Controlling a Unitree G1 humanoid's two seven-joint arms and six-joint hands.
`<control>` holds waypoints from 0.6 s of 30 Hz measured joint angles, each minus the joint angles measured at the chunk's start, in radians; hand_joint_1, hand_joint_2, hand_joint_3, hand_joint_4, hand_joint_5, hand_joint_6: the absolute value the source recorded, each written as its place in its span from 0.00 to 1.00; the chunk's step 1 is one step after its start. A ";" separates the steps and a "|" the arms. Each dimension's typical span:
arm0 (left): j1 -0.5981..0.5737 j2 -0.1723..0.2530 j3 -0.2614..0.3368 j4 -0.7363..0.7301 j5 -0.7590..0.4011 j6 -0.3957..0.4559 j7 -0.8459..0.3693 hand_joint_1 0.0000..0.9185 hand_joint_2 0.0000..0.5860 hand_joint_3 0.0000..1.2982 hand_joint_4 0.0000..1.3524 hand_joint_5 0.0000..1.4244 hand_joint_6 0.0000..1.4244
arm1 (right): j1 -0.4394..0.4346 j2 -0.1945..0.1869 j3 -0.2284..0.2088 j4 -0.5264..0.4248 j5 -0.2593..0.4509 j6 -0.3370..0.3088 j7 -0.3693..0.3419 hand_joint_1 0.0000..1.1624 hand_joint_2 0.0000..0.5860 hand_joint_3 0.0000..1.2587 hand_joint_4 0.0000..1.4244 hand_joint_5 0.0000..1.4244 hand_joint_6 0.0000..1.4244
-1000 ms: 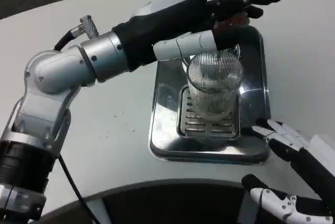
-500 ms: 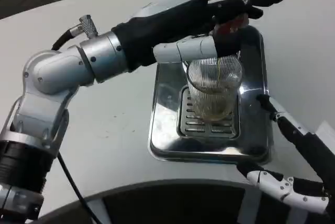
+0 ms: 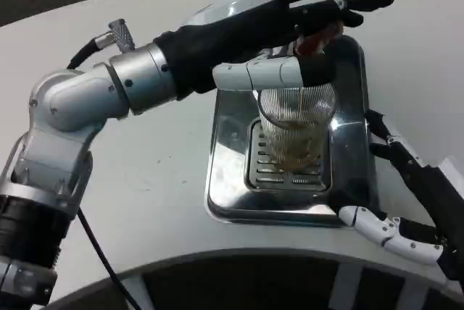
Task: Grasp the cup under the faucet to collect the drink, then remove the cup.
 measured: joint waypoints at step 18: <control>0.007 0.009 0.003 -0.017 0.002 0.000 0.007 0.00 0.02 0.07 0.00 0.06 0.06 | -0.161 0.026 0.037 0.228 0.047 -0.126 -0.099 0.60 0.37 0.00 0.00 0.04 0.00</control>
